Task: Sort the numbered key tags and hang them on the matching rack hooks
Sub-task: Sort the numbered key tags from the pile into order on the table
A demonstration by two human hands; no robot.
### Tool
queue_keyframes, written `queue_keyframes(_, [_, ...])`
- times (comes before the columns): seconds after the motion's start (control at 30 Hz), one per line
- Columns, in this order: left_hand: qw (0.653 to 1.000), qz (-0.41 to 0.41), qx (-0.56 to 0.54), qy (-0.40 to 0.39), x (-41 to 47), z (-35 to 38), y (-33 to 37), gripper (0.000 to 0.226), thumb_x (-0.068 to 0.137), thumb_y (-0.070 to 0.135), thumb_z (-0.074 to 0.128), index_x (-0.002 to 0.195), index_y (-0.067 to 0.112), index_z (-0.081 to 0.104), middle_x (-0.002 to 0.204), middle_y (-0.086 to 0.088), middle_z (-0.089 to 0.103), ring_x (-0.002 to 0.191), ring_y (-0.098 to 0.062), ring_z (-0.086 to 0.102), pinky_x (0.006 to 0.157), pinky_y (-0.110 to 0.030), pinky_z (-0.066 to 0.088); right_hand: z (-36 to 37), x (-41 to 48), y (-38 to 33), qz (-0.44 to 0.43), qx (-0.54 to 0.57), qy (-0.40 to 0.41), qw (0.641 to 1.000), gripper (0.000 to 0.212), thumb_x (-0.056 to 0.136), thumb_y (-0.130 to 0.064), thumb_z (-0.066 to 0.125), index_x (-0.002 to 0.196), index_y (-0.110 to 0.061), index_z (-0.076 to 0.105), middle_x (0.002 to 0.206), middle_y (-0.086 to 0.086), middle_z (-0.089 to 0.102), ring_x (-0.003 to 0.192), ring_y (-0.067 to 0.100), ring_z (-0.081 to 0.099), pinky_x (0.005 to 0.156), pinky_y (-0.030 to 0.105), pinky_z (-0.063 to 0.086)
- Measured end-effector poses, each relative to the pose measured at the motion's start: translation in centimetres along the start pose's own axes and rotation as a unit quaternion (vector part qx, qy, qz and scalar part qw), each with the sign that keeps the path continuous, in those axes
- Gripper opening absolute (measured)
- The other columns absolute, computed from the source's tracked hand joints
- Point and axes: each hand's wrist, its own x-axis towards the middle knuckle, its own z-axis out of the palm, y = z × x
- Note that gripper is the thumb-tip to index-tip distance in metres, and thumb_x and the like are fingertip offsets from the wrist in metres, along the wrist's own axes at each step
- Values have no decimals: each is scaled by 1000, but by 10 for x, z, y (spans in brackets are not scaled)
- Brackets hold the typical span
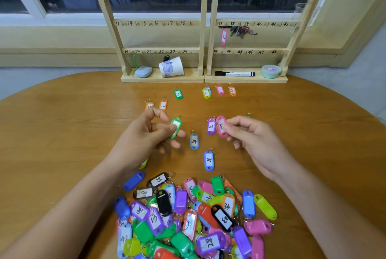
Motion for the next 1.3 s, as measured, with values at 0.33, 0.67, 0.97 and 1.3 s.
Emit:
queue_keyframes(0.33, [999, 6, 33, 40, -2, 0, 0, 23, 98, 22, 71, 111, 7, 60, 105, -10, 83, 78, -24, 77, 51, -20, 48, -25, 4, 0, -19, -38, 120, 992, 7, 95, -18, 80, 99, -23, 82, 84, 2, 78, 73, 13, 64, 64, 32, 48])
queue_keyframes(0.67, [998, 17, -4, 60, -1, -2, -3, 16, 102, 5, 66, 97, 12, 53, 91, -19, 79, 68, -27, 73, 50, -25, 48, -27, 7, -3, -33, -156, 132, 978, 9, 98, -21, 77, 105, -25, 79, 87, -11, 78, 74, 1, 69, 64, 16, 53])
queue_keyframes(0.97, [998, 25, -45, 40, -1, -2, -3, 31, 101, 12, 68, 128, 6, 53, 111, -15, 81, 97, -32, 81, 63, -25, 62, 10, 10, 11, -13, -258, 64, 964, 8, 91, -19, 83, 90, -25, 78, 77, -7, 77, 58, -1, 60, 61, 20, 45])
queue_keyframes(1.3, [998, 2, -47, 40, -4, 0, 3, 12, 106, 6, 61, 109, 10, 50, 102, -19, 81, 84, -33, 80, 56, -26, 56, 28, 16, 16, -10, -348, 72, 935, 9, 89, -28, 84, 92, -27, 76, 71, -12, 73, 65, 1, 65, 60, 19, 45])
